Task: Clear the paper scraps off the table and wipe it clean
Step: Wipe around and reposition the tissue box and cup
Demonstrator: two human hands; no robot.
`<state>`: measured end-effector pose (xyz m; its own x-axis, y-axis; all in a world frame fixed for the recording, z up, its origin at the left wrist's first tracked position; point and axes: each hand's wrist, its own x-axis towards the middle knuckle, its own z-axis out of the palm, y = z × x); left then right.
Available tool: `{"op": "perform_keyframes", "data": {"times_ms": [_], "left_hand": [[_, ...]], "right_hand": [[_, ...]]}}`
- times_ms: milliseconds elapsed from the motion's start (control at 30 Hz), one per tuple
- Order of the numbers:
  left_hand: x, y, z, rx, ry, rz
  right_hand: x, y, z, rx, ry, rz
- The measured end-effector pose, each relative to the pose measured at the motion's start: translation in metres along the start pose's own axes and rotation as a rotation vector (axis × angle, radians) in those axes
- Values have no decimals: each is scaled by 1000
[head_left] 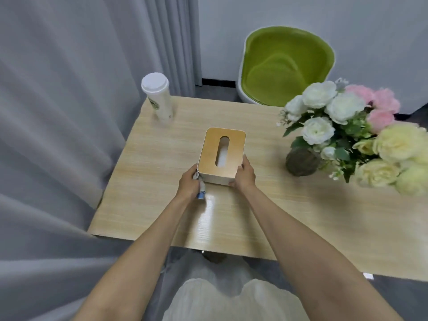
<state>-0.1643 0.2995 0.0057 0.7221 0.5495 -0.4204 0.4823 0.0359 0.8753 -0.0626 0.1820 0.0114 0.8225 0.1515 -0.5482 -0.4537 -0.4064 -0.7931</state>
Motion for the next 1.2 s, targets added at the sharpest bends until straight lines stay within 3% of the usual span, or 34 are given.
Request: {"op": "perform_keyframes", "data": {"times_ms": [233,600,767,900,967,1200], "left_hand": [[-18,7,69,29,-79,-12],[-21,4,74,71,-139,27],[-16,1,65,69,-192,21],[1,-14,35,123,-145,-32],[11,-26,10,149,-66,-58],[27,-51,-54,283,113,-4]], "right_hand": [[5,20,-73,56,70,5],[2,35,-78,223,102,64],[-16,42,-63,179,294,51],[-41,60,-30,164,473,285],[-58,68,-7,62,406,307],[-65,70,56,-476,-120,-253]]}}
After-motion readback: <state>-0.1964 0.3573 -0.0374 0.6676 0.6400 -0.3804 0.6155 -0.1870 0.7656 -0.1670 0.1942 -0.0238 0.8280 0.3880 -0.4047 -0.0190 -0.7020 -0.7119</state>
